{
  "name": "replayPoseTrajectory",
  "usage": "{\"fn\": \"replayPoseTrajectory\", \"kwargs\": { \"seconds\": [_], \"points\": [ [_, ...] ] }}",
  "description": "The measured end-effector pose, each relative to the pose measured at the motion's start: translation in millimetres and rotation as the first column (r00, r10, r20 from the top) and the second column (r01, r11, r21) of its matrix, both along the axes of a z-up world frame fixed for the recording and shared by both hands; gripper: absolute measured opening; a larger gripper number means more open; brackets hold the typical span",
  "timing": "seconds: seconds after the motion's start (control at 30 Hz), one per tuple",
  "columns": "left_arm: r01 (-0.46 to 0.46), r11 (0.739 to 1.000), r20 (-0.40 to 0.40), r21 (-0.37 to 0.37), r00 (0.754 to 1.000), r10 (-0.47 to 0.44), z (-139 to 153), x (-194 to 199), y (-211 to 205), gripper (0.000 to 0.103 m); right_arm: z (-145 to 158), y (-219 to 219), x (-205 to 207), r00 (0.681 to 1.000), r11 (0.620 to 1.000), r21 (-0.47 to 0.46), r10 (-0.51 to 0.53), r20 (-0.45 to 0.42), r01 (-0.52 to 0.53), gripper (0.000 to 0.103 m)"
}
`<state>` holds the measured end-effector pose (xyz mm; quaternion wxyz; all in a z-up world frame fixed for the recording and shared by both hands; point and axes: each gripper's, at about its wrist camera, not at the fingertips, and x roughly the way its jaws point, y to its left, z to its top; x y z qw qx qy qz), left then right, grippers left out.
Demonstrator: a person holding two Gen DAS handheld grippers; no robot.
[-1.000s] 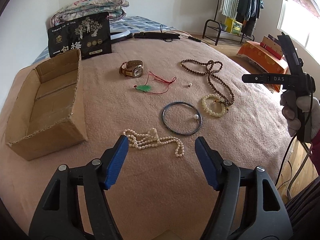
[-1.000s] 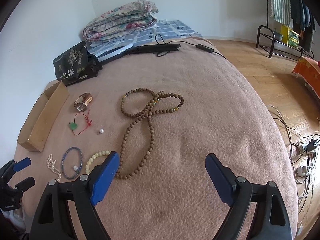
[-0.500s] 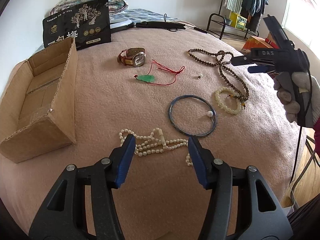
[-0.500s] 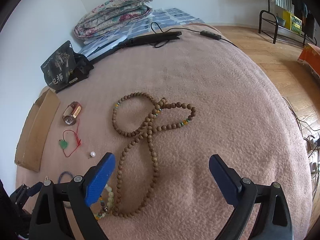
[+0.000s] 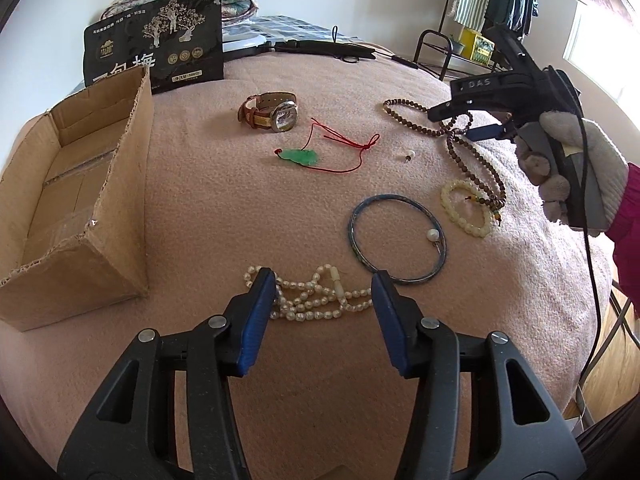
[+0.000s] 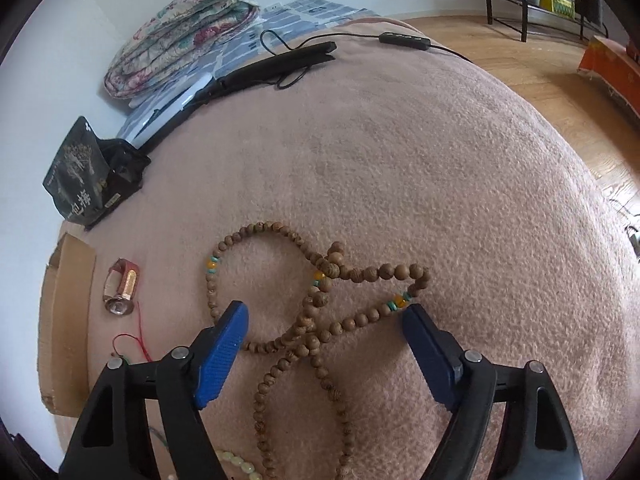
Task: Organize jewelry
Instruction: 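Close the left tool on the pearl necklace while the right tool grasps the brown mala, then lift the pearl necklace with the left tool while the right tool lifts the mala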
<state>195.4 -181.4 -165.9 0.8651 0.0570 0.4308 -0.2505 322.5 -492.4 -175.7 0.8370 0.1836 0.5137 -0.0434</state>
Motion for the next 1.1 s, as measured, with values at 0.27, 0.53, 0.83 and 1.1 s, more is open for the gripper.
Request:
{"fn": "replayPoseTrajectory", "kwargs": {
  "seconds": [0.27,0.53,0.83,1.1],
  "points": [
    [0.007,1.0,-0.009,0.013,1.0,-0.007,-3.7,2.8,-3.2,0.047,-2.1,21.9,1.6,0.995,0.974,-0.206,0.09,-0.037,-0.096,0.063],
    [0.009,1.0,-0.013,0.023,1.0,-0.009,-5.8,1.2,-1.7,0.008,1.2,18.0,-10.0,0.991,0.963,-0.234,0.133,-0.033,-0.137,0.029],
    [0.003,1.0,-0.019,-0.006,1.0,-0.003,1.8,-12.0,5.9,0.005,10.2,11.5,-25.4,0.989,0.979,-0.145,0.146,0.01,-0.143,0.01],
    [-0.018,0.999,0.044,-0.029,0.999,0.019,24.9,-30.0,13.1,0.005,49.5,7.9,-50.4,0.984,0.986,-0.095,0.147,0.1,-0.137,0.01]
  ]
}}
